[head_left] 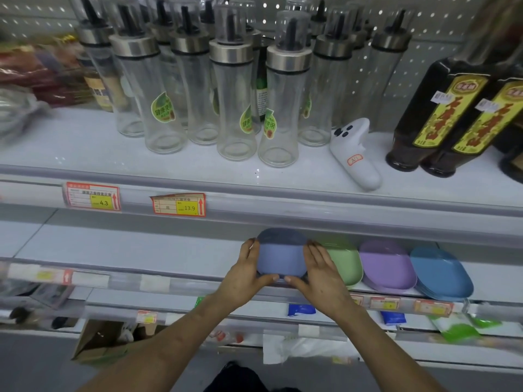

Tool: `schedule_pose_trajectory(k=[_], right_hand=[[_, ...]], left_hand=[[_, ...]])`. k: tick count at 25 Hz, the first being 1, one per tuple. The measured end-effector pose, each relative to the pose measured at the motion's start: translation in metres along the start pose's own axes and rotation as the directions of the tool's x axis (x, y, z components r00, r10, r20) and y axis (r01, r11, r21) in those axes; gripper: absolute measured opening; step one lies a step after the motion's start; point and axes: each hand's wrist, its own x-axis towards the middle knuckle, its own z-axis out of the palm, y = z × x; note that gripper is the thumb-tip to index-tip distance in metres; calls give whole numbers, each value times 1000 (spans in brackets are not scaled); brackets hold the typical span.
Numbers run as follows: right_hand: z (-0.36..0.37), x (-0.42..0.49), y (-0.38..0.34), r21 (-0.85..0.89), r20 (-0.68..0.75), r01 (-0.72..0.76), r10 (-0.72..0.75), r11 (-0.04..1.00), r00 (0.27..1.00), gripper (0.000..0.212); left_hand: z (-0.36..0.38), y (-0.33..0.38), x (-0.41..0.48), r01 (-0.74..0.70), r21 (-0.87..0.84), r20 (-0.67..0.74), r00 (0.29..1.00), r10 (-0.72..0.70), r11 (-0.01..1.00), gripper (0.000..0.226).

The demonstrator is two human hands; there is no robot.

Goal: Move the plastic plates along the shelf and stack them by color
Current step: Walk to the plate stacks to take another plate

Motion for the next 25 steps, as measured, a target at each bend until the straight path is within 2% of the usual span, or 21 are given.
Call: schedule_pose_trajectory(k=[9, 15, 18, 21, 23, 25], right_hand=[[-3, -3, 3, 23, 22, -13, 12, 1000, 1000, 99], [-18, -9, -12, 47, 16, -1, 1, 999, 1000, 102], [-14, -7, -56, 83, 28, 93, -95, 992, 995, 99], [-3, -6, -122, 116, 71, 241, -250, 964, 966, 90], [7, -13, -180, 149, 107, 366, -382, 919, 918, 86], [14, -32, -250, 206, 121, 514, -543, 833, 831, 87]], left_hand=[[-1, -1, -5, 4, 12, -12, 1000, -4, 1000, 100], [-25, -18, -47, 33, 96, -187, 982, -14, 995, 104], [-51, -28, -89, 64, 85, -282, 959, -38, 994, 101], [-84, -40, -153, 150, 73, -406, 907, -108, 986, 95], [-107, -46, -212, 211, 60, -506, 849, -152, 976, 90], [-130, -50, -282, 289, 51, -602, 773, -201, 956, 88]])
